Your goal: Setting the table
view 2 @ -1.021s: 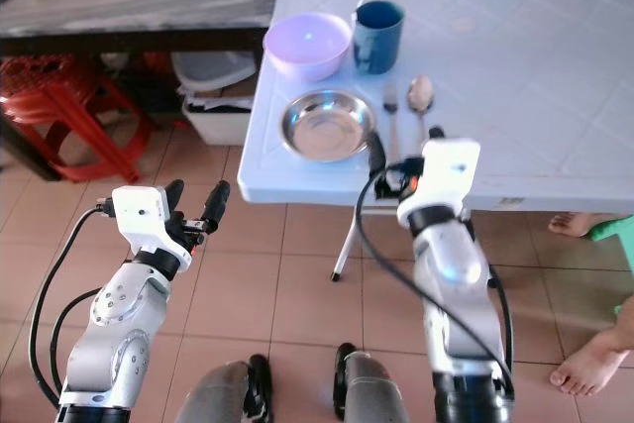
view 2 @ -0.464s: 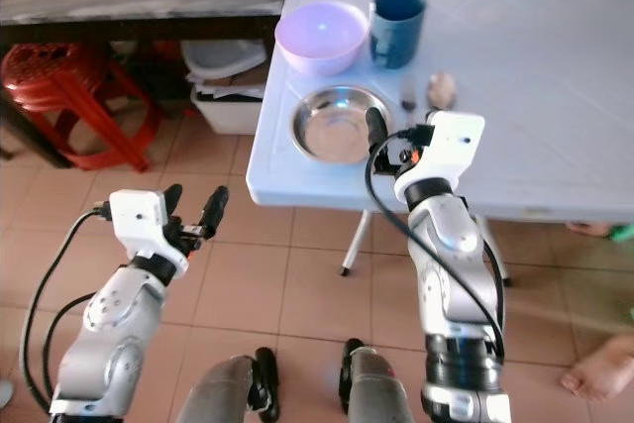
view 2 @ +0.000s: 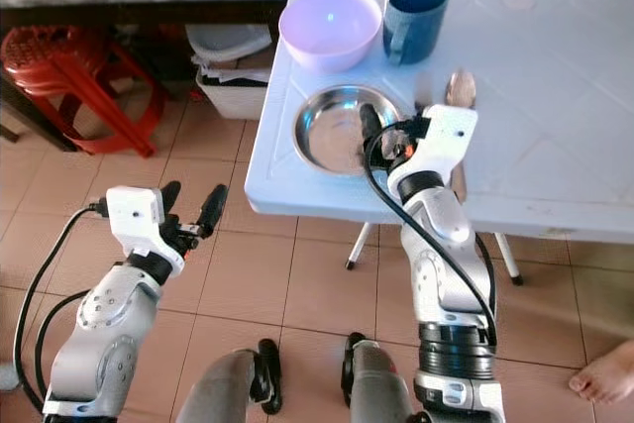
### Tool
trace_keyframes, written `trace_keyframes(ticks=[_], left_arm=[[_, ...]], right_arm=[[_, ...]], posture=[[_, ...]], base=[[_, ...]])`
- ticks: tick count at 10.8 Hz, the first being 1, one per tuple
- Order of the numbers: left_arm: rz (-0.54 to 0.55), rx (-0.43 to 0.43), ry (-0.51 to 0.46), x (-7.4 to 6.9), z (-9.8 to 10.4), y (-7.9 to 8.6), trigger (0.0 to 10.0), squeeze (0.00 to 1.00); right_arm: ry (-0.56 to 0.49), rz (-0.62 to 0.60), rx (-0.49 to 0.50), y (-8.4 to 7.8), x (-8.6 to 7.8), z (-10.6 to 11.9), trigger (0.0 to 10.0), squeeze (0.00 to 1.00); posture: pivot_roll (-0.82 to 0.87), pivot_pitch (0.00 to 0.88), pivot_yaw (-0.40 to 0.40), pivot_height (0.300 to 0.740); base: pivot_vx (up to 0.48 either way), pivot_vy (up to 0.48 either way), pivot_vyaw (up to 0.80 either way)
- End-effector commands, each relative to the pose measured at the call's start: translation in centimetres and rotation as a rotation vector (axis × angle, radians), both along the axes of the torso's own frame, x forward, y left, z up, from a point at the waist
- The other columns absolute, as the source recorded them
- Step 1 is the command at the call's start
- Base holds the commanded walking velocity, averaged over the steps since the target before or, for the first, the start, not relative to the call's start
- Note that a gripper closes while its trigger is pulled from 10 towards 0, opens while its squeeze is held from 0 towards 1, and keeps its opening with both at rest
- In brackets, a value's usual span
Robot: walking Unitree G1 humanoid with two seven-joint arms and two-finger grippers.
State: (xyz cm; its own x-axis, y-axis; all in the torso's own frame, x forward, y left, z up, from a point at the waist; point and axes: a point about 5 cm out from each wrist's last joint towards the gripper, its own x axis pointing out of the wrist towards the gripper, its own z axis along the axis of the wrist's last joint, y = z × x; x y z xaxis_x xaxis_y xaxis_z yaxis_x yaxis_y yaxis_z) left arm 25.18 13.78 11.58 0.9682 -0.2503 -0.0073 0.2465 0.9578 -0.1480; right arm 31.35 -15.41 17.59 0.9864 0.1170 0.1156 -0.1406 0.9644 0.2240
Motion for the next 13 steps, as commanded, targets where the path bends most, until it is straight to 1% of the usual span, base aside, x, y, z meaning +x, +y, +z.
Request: trace_keyframes(ticks=[1,3,4,5,6,8,10,11,12,13], left_arm=[[0.009,0.021,0.011,-0.24,-0.08,0.48,10.0,0.00],[0.005,0.019,0.012,-0.12,-0.13,0.32,10.0,0.00],[0.005,0.018,0.011,-0.06,-0.13,0.29,10.0,0.00],[0.003,0.016,0.012,-0.02,-0.16,0.23,10.0,0.00],[0.002,0.015,0.011,0.02,-0.15,0.18,10.0,0.00],[-0.001,0.013,0.010,0.02,-0.17,0.14,10.0,0.00],[-0.006,0.012,0.011,0.06,-0.19,0.04,10.0,0.00],[-0.008,0.013,0.009,0.08,-0.18,0.00,10.0,0.00],[-0.006,0.014,0.008,0.10,-0.16,0.00,10.0,0.00],[-0.005,0.013,0.008,0.10,-0.15,-0.05,10.0,0.00]], right_arm=[[0.022,0.014,0.013,0.36,-0.35,-0.43,10.0,0.00],[0.033,0.030,0.003,0.58,-0.29,-0.30,10.0,0.00],[0.058,0.059,0.024,0.84,-0.33,-0.41,10.0,0.00],[0.069,0.092,-0.001,1.10,-0.41,-0.55,10.0,0.00],[0.072,0.092,-0.011,1.04,-0.38,-0.54,10.0,0.00],[0.056,0.042,-0.040,0.33,-0.20,0.43,10.0,0.00],[0.074,0.052,-0.017,0.65,0.07,0.26,10.0,0.00],[0.090,0.062,-0.006,0.87,0.30,0.07,6.7,0.00],[0.130,0.070,-0.045,1.05,0.52,-0.41,0.0,0.00],[0.140,0.088,-0.036,1.25,0.53,-0.54,0.0,0.00]], posture=[[0.00,0.253,0.126,0.740],[0.00,0.249,0.121,0.740],[-0.01,0.246,0.118,0.740],[-0.01,0.245,0.117,0.740],[-0.01,0.244,0.116,0.740],[-0.02,0.243,0.114,0.740],[-0.02,0.242,0.114,0.740],[-0.01,0.242,0.113,0.740],[-0.01,0.241,0.111,0.740],[-0.01,0.242,0.109,0.740]], base=[[0.000,0.000,0.00],[0.000,0.000,0.00],[0.000,0.000,0.00],[0.000,0.000,0.00],[0.000,0.000,0.00],[0.000,0.000,0.00],[0.000,0.000,0.00],[0.000,0.000,0.00],[0.000,0.000,0.00],[0.000,0.000,0.00]])
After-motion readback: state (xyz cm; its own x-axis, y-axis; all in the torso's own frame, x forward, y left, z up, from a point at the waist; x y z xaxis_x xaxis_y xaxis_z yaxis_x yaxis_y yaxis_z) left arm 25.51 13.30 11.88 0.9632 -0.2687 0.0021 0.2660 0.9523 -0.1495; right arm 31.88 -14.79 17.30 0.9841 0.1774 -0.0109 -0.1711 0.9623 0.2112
